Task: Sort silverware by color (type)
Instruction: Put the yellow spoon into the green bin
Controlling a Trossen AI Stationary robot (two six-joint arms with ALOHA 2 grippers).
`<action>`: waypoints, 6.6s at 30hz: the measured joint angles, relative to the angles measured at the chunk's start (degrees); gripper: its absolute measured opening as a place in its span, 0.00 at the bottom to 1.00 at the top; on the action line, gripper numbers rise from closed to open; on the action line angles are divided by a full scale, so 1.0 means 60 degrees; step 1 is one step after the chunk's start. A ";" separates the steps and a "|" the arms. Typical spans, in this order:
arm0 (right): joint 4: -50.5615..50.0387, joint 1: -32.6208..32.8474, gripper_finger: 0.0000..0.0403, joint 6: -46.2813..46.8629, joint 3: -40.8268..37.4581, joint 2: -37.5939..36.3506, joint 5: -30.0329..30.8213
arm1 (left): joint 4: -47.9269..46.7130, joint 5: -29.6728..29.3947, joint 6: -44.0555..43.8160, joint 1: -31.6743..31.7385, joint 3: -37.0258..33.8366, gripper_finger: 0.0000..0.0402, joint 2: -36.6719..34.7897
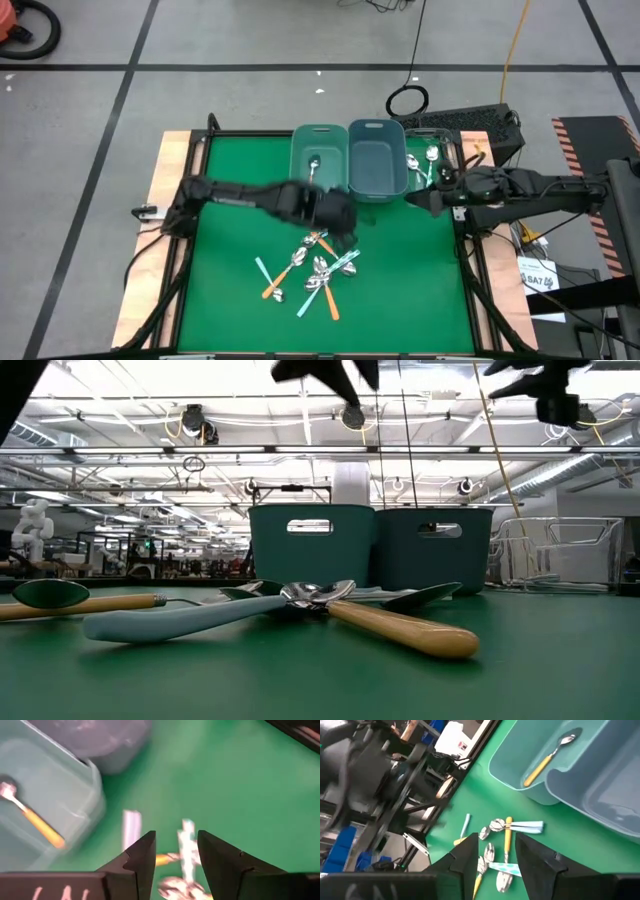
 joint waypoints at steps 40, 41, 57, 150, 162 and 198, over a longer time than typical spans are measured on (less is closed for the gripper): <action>-0.0505 0.3257 0.31 0.1390 -0.0004 0.1544 0.0315 | -0.1690 0.2176 -0.5028 -0.2429 -0.3253 0.62 0.0022; -0.0505 0.3343 0.31 0.1485 -0.0004 0.1543 0.0320 | -0.1619 0.2018 -0.4866 -0.2415 -0.3363 0.63 0.0007; -0.0321 0.4670 0.31 0.2462 -0.0004 0.1733 0.1275 | 0.0303 0.2108 -0.4590 -0.2310 -0.5569 0.48 0.0004; -0.0190 0.4197 0.31 -0.2726 -0.0003 0.1949 0.1011 | -0.0099 -0.0461 -0.2332 0.2827 0.0149 0.13 -0.0175; -0.1226 0.3269 0.31 -0.4623 -0.0004 0.0127 0.1024 | -0.0301 0.0028 -0.1844 0.4435 0.0146 0.13 0.0727; -0.1597 0.2075 0.31 -0.4516 -0.0004 -0.0495 0.2083 | -0.0746 0.1796 -0.2390 0.4806 0.0135 0.20 0.3493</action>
